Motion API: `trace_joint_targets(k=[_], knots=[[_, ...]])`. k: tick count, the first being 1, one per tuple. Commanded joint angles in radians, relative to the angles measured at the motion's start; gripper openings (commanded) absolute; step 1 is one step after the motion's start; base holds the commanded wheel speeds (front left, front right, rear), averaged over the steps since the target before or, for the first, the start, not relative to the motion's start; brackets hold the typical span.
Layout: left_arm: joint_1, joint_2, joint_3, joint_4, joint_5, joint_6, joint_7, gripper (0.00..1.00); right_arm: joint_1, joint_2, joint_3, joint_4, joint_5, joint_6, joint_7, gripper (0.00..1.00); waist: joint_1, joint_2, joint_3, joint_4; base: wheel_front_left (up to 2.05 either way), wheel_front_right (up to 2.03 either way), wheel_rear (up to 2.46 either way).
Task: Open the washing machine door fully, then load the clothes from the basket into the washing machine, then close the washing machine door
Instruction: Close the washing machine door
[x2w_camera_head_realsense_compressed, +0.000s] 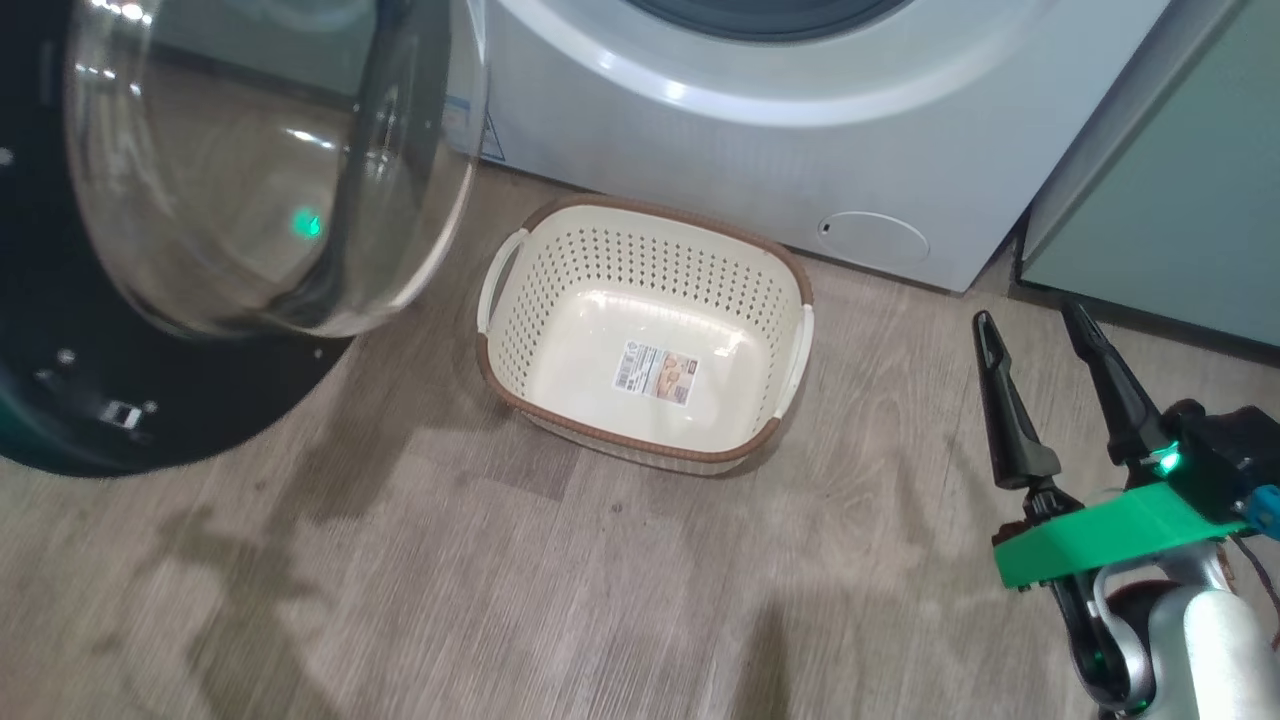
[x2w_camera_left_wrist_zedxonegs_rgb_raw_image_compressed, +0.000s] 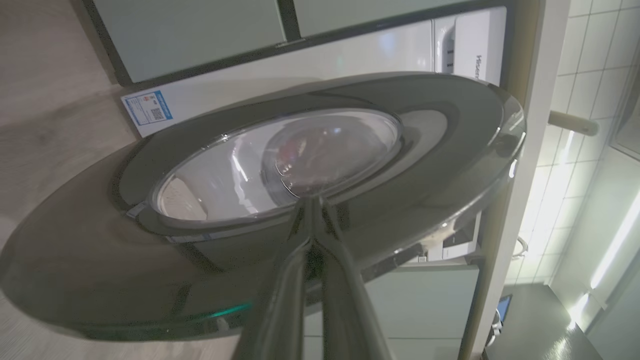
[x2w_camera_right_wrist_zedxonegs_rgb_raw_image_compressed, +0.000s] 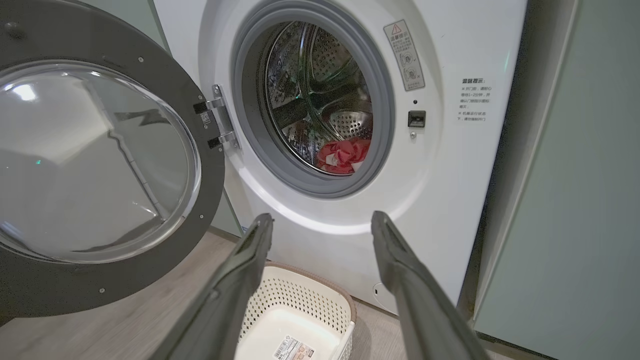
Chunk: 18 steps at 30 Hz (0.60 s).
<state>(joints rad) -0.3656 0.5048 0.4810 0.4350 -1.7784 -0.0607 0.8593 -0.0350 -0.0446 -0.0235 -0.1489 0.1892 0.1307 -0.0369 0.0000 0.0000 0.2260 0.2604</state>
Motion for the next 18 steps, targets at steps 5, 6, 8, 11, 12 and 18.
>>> trace_joint_targets(k=[5, 6, 8, 11, 12, 18], knots=[[0.051, 0.023, 0.027, -0.158, -0.032, 0.019, 0.063, 0.0, -0.016, -0.006, 0.024, -0.02, 0.02, 0.0, -0.026, 1.0, 0.0, 0.0, -0.024, -0.015, 0.0, 0.0, 0.0], [0.065, 0.016, 0.024, -0.186, -0.038, 0.023, 0.076, 0.0, -0.014, -0.006, 0.025, -0.018, 0.022, 0.0, -0.028, 1.0, 0.0, 0.0, -0.029, -0.02, 0.0, 0.0, 0.0], [0.095, 0.003, 0.02, -0.244, -0.046, 0.03, 0.095, 0.0, -0.011, -0.006, 0.024, -0.014, 0.027, 0.0, -0.034, 1.0, 0.0, 0.0, -0.035, -0.029, 0.0, 0.0, 0.0], [0.139, -0.016, 0.02, -0.327, -0.062, 0.043, 0.119, 0.0, -0.006, -0.006, 0.025, -0.008, 0.034, 0.0, -0.043, 1.0, 0.0, 0.0, -0.043, -0.047, 0.0, 0.0, 0.0], [0.151, -0.023, 0.019, -0.353, -0.068, 0.048, 0.126, 0.0, -0.004, -0.006, 0.023, -0.005, 0.037, 0.0, -0.045, 1.0, 0.0, 0.0, -0.045, -0.052, 0.0, 0.0, 0.0], [0.208, -0.055, 0.001, -0.496, -0.09, 0.069, 0.164, 0.0, 0.002, -0.006, 0.023, 0.004, 0.047, 0.0, -0.058, 1.0, 0.0, 0.0, -0.054, -0.092, 0.0, 0.0, 0.0]])
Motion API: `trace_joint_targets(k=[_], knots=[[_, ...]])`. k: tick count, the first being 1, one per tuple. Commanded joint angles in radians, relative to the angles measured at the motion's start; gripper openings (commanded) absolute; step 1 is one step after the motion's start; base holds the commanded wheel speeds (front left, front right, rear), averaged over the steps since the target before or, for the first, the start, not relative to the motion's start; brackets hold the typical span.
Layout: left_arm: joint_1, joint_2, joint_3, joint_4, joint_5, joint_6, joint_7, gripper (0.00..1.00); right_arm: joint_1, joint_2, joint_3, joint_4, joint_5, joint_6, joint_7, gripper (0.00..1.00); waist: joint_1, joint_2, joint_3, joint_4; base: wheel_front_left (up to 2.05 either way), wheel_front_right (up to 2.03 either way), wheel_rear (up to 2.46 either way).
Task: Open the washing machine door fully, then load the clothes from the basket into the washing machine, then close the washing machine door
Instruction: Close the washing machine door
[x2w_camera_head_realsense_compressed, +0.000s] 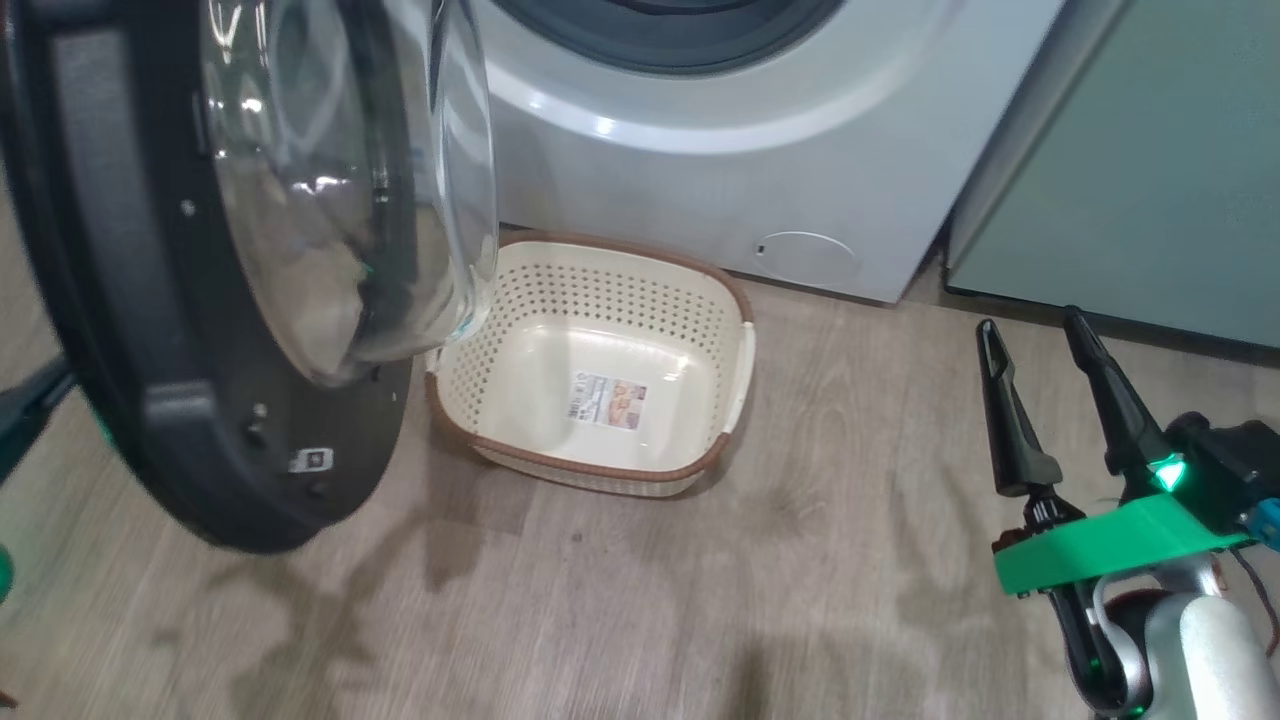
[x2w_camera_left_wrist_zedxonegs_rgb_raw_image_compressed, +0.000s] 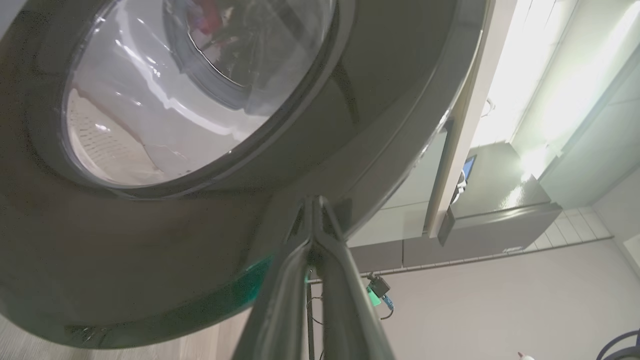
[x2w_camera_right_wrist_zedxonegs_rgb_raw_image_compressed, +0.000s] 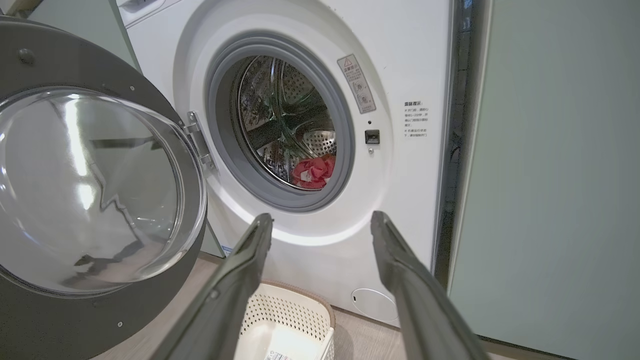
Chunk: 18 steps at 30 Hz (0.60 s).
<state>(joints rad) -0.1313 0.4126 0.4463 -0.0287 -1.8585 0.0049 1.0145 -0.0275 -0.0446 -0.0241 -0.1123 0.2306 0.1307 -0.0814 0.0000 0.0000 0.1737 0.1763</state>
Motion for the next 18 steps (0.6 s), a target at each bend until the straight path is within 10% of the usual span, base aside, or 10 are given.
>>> trace_joint_targets(k=[1, 18], knots=[[-0.02, 0.034, 0.032, -0.052, -0.011, 0.005, 0.015, 0.0, -0.006, -0.006, 0.024, -0.033, 0.006, 0.0, -0.015, 1.0, 0.0, 0.0, -0.003, -0.016, 0.0, 0.0, 0.0], [-0.016, -0.029, -0.052, -0.259, -0.064, 0.042, 0.072, 0.0, -0.014, -0.006, 0.027, -0.007, 0.045, 0.0, -0.06, 1.0, 0.0, 0.0, 0.015, -0.213, 0.0, 0.0, 0.0]])
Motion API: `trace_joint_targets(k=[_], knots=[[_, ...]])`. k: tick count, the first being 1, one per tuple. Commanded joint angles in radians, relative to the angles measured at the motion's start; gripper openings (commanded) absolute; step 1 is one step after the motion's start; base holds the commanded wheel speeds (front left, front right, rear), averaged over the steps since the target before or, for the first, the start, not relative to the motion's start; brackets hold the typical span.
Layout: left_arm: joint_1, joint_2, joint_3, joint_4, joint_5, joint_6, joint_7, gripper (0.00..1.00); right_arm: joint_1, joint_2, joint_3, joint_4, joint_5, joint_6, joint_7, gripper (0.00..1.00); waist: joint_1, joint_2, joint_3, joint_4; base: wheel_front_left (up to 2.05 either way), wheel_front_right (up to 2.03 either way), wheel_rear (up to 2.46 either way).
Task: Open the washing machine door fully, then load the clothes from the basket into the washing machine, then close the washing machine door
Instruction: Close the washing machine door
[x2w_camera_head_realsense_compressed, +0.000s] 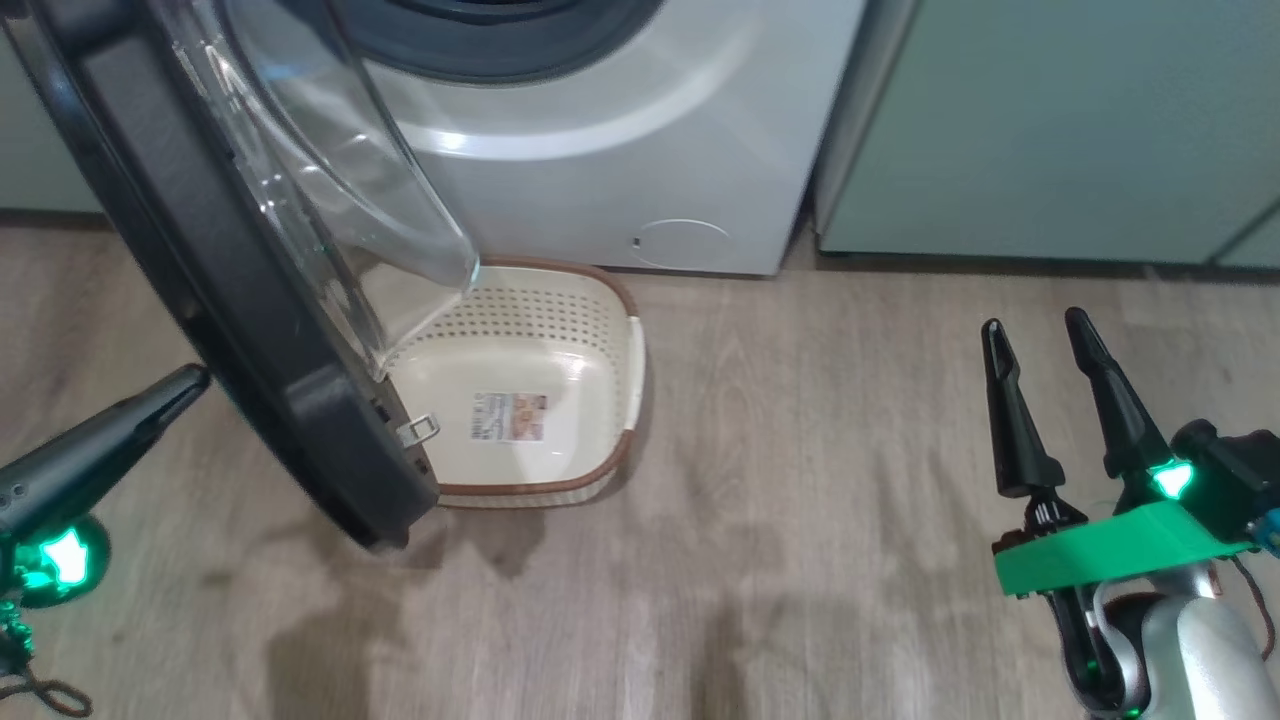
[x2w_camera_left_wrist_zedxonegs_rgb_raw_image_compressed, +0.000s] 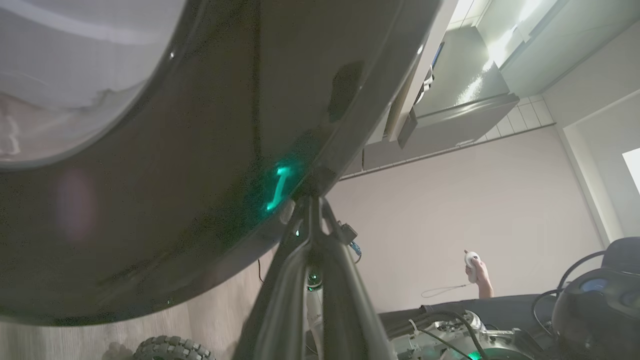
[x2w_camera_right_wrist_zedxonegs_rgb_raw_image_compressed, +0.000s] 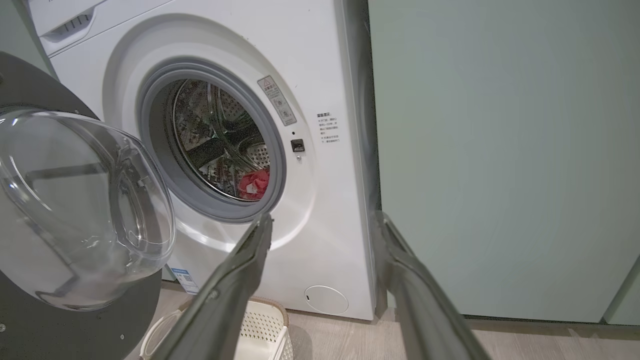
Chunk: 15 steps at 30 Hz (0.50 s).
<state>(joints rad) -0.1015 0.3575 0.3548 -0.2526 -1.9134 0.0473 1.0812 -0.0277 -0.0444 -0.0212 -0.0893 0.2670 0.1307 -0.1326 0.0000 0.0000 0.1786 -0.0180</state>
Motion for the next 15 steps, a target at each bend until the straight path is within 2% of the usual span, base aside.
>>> trace_joint_targets(k=[1, 15], knots=[[-0.052, 0.024, 0.035, -0.039, -0.01, 0.0, 0.006, 0.0, -0.014, -0.006, 0.024, -0.029, 0.011, 0.0, -0.011, 1.0, 0.0, 0.0, 0.013, -0.028, 0.0, 0.0, 0.0], [-0.15, 0.019, -0.035, -0.041, 0.008, 0.034, 0.0, 0.0, -0.033, -0.006, 0.035, -0.003, 0.038, 0.0, -0.049, 1.0, 0.0, 0.0, 0.059, -0.149, 0.0, 0.0, 0.0]])
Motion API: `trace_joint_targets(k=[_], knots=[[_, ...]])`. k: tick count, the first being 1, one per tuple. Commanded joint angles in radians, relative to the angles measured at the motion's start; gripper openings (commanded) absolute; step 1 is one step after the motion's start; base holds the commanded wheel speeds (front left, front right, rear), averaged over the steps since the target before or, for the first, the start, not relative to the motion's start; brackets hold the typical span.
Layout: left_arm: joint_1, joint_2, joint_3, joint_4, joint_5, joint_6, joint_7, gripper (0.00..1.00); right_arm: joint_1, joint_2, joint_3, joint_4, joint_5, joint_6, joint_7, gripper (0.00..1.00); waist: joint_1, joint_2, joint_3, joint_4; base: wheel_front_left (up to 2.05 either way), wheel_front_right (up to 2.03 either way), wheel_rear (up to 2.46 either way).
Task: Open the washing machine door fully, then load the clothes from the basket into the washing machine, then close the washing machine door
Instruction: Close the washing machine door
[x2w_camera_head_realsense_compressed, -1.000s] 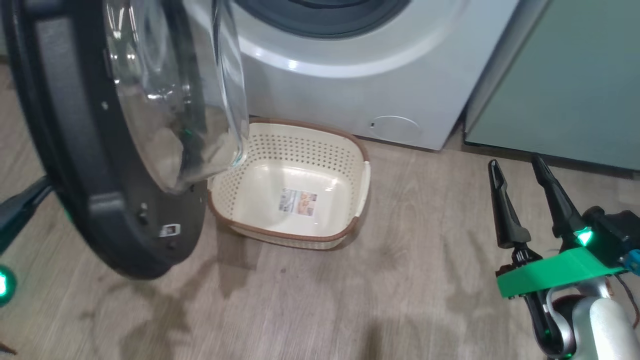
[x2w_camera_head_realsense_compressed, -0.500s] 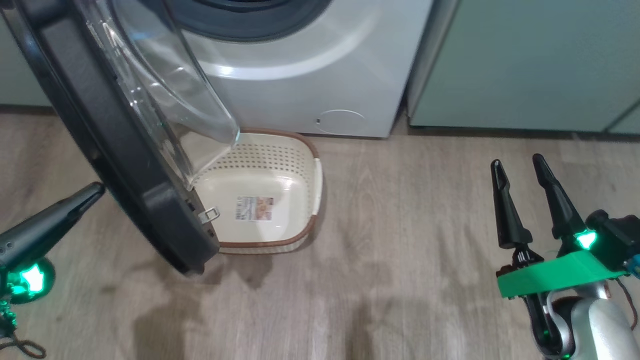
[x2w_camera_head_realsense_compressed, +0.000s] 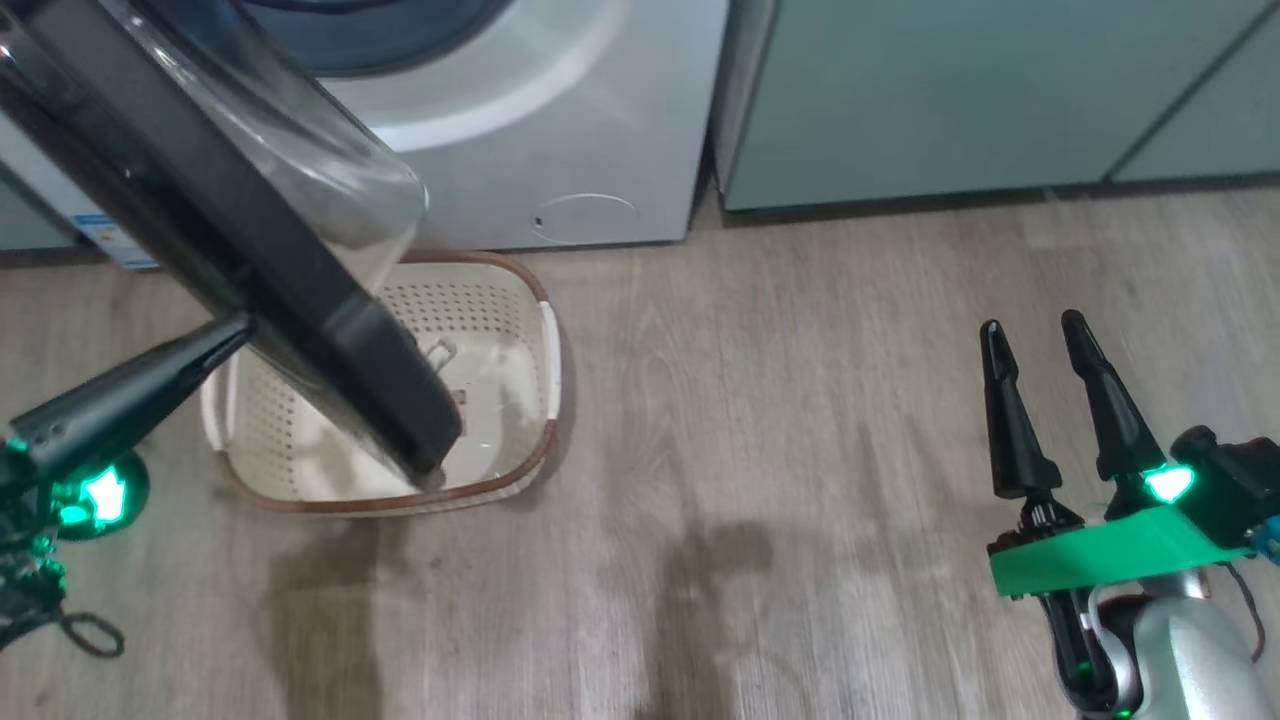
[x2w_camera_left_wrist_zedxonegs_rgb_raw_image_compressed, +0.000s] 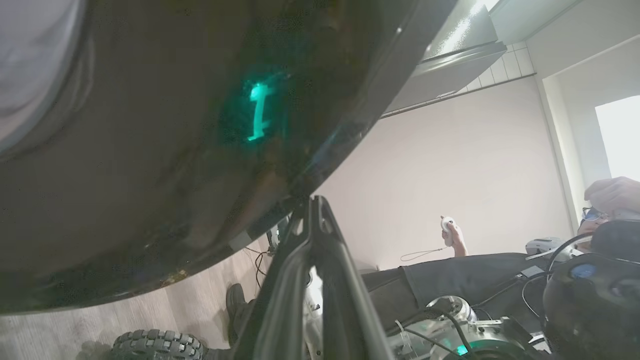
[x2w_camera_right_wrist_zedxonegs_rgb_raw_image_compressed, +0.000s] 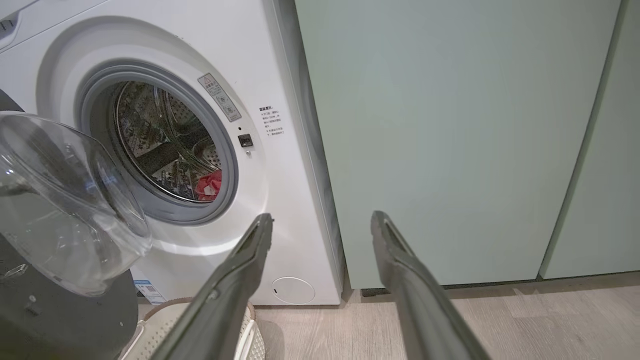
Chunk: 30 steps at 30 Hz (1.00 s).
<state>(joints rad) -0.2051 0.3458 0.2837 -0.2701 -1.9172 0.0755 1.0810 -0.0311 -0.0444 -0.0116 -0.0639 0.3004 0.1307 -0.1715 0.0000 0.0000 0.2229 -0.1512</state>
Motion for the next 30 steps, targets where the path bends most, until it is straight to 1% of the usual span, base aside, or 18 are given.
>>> trace_joint_targets(k=[1, 11, 18, 24, 30], knots=[[-0.058, 0.031, 0.031, -0.019, 0.012, 0.009, 0.001, 0.0, -0.032, -0.006, 0.026, -0.027, 0.007, 0.0, -0.012, 1.0, 0.0, 0.0, 0.022, -0.023, 0.0, 0.0, 0.0], [-0.186, 0.052, -0.015, 0.032, 0.036, 0.028, 0.0, 0.0, -0.059, -0.006, 0.037, -0.013, 0.023, 0.0, -0.037, 1.0, 0.0, 0.0, 0.087, -0.098, 0.0, 0.0, 0.0], [-0.284, 0.051, -0.058, 0.072, 0.054, 0.044, -0.007, 0.0, -0.071, -0.006, 0.047, 0.001, 0.037, 0.0, -0.053, 1.0, 0.0, 0.0, 0.122, -0.143, 0.0, 0.0, 0.0], [-0.384, 0.056, -0.079, 0.148, 0.077, 0.054, -0.024, 0.0, -0.086, -0.006, 0.067, 0.016, 0.05, 0.0, -0.067, 1.0, 0.0, 0.0, 0.146, -0.177, 0.0, 0.0, 0.0], [-0.476, 0.047, -0.096, 0.247, 0.12, 0.061, -0.076, 0.0, -0.095, -0.006, 0.078, 0.029, 0.061, 0.0, -0.077, 1.0, 0.0, 0.0, 0.158, -0.203, 0.0, 0.0, 0.0]])
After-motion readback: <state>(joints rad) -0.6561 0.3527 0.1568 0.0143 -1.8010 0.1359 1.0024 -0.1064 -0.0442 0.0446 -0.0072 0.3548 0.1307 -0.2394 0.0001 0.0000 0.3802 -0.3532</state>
